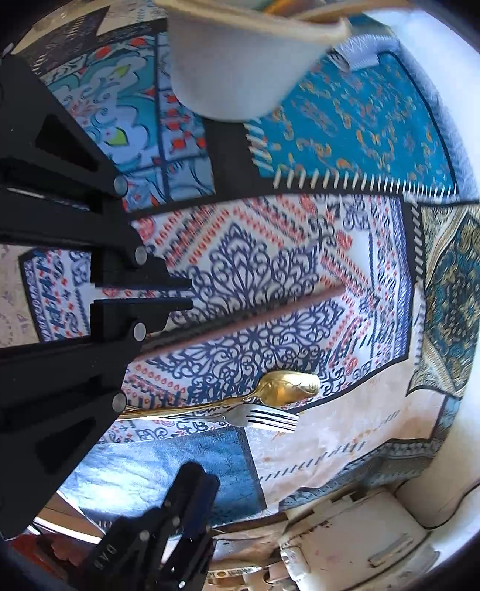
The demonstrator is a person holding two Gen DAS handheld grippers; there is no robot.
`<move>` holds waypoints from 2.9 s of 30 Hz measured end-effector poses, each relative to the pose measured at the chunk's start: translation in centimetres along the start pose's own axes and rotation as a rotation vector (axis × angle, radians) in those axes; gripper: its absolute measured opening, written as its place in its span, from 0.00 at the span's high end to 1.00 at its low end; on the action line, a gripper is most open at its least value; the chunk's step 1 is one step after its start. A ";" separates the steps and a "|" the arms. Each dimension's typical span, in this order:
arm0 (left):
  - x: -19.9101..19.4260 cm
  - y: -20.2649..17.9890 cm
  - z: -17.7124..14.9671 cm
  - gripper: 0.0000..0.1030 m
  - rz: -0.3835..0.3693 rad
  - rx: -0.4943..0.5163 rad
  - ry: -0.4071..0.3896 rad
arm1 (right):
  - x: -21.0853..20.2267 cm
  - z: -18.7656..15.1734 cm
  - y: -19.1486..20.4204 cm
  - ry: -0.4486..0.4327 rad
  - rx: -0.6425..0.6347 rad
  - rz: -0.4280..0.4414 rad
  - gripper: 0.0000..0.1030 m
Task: Organize utensils
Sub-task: 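Grasp a pink chopstick with the right tool while the left tool grasps a thin dark rod, then lift the pink chopstick with the right tool while the left tool holds the dark rod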
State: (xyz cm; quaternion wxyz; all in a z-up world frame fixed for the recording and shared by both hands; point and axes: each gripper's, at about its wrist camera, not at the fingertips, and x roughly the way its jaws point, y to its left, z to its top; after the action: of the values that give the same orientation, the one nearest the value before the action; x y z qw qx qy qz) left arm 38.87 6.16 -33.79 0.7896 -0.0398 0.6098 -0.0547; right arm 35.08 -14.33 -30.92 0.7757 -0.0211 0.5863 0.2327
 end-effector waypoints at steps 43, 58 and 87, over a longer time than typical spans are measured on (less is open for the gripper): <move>1.0 -1.4 -1.1 0.87 -0.067 0.007 0.025 | 2.3 1.8 1.8 -0.010 0.034 -0.038 0.95; 3.4 -7.3 3.6 0.88 -0.095 0.079 -0.020 | 0.7 1.1 -3.0 -0.041 0.090 -0.052 0.95; -0.5 -7.3 7.3 0.98 -0.014 0.166 -0.128 | -1.9 1.4 -4.0 -0.113 0.108 0.013 0.95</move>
State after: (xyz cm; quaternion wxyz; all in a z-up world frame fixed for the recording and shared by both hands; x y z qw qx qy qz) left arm 45.58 -1.06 -30.54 0.8272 0.0184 0.5511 -0.1079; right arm 37.51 -18.15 -29.70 0.8059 0.0378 0.5535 0.2067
